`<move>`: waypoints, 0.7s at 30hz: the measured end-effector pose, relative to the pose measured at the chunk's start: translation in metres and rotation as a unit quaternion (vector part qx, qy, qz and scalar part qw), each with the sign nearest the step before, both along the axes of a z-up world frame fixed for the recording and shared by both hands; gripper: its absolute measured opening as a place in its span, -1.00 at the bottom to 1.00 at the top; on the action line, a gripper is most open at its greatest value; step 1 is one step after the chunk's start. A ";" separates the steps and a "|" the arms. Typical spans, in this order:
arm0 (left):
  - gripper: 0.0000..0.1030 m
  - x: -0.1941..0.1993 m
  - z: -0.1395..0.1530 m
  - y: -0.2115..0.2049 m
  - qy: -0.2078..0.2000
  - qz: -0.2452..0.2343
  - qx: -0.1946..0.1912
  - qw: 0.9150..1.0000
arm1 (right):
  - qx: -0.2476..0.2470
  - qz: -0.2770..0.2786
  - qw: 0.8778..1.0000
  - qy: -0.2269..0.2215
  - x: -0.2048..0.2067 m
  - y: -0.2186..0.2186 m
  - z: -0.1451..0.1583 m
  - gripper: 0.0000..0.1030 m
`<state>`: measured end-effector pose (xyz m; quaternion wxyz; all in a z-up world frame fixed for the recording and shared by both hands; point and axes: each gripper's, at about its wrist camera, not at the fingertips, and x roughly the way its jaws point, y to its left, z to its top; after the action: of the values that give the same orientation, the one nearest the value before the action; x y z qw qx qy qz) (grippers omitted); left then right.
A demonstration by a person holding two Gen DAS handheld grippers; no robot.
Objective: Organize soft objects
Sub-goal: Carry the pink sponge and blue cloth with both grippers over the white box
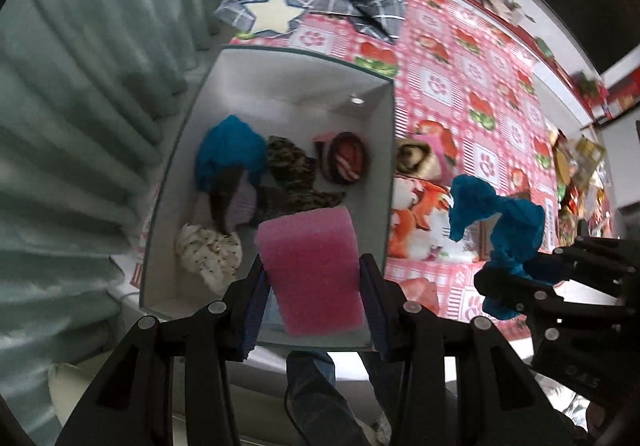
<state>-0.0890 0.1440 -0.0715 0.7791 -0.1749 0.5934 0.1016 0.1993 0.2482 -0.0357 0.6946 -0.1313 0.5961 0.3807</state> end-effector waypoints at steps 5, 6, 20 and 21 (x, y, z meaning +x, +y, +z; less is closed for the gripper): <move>-0.08 -0.002 -0.007 0.012 0.010 0.022 -0.002 1.000 | 0.005 0.020 1.000 0.000 0.005 0.020 0.005 -0.53; -0.08 -0.002 -0.010 0.014 0.013 0.025 -0.003 1.000 | 0.007 0.025 1.000 0.001 0.006 0.025 0.005 -0.53; -0.07 0.000 -0.026 0.028 0.038 0.045 0.003 0.998 | 0.028 0.045 0.999 0.000 0.017 0.066 0.013 -0.53; -0.07 0.000 -0.027 0.028 0.040 0.046 0.003 0.998 | 0.029 0.045 0.999 -0.001 0.018 0.068 0.014 -0.53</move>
<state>-0.0888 0.1722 -0.0983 0.7498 -0.1954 0.6152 0.1458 0.2176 0.3164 -0.0220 0.6811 -0.1382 0.5777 0.4281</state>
